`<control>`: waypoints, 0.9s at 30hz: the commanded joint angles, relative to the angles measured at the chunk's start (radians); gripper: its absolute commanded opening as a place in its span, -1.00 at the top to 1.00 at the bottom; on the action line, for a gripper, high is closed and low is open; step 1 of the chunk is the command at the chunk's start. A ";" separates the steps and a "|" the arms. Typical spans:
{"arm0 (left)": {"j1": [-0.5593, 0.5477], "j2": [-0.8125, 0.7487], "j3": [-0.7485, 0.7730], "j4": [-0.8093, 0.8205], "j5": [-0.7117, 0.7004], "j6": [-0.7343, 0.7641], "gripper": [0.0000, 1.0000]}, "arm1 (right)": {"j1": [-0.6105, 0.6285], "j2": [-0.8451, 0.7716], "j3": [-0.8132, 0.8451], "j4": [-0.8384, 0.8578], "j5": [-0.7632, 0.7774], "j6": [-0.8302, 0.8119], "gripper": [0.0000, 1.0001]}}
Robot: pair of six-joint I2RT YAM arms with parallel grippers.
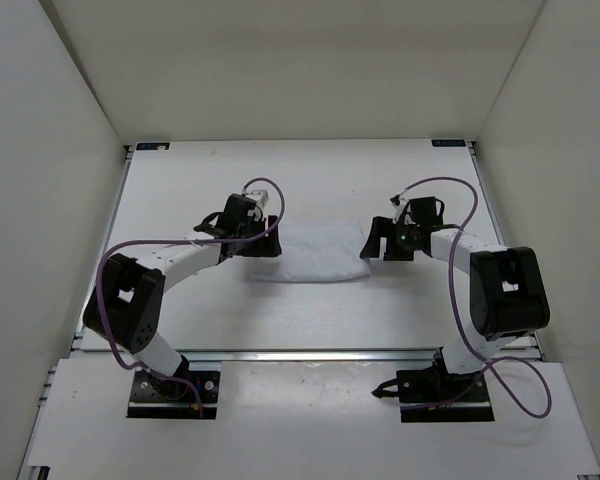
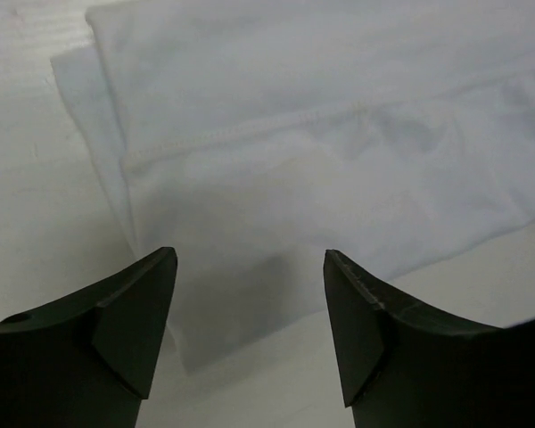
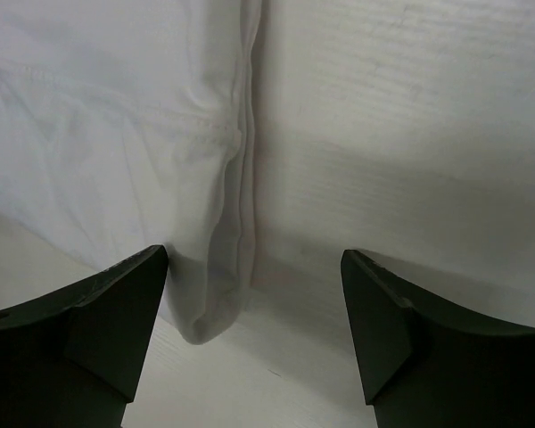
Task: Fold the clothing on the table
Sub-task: Fold the skirt
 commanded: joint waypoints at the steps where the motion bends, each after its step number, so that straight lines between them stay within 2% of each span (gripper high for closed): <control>1: -0.011 -0.051 -0.034 0.052 -0.005 -0.025 -0.52 | 0.011 -0.031 -0.033 0.129 -0.083 0.035 -0.52; 9: -0.020 -0.042 -0.096 0.076 -0.087 -0.031 -0.59 | 0.028 0.058 -0.009 0.136 -0.065 0.064 -0.41; 15: -0.029 0.027 -0.071 0.037 -0.188 -0.036 -0.59 | 0.059 0.116 -0.007 0.123 -0.030 0.081 -0.18; 19: -0.026 0.064 -0.059 0.006 -0.205 -0.037 -0.51 | 0.079 0.146 -0.011 0.085 0.005 0.070 0.07; 25: -0.032 0.096 -0.051 0.003 -0.193 -0.048 -0.35 | 0.088 0.155 -0.038 0.116 -0.024 0.091 0.52; 27: -0.023 0.096 -0.053 0.004 -0.180 -0.044 -0.20 | 0.092 0.156 -0.038 0.110 -0.013 0.096 0.72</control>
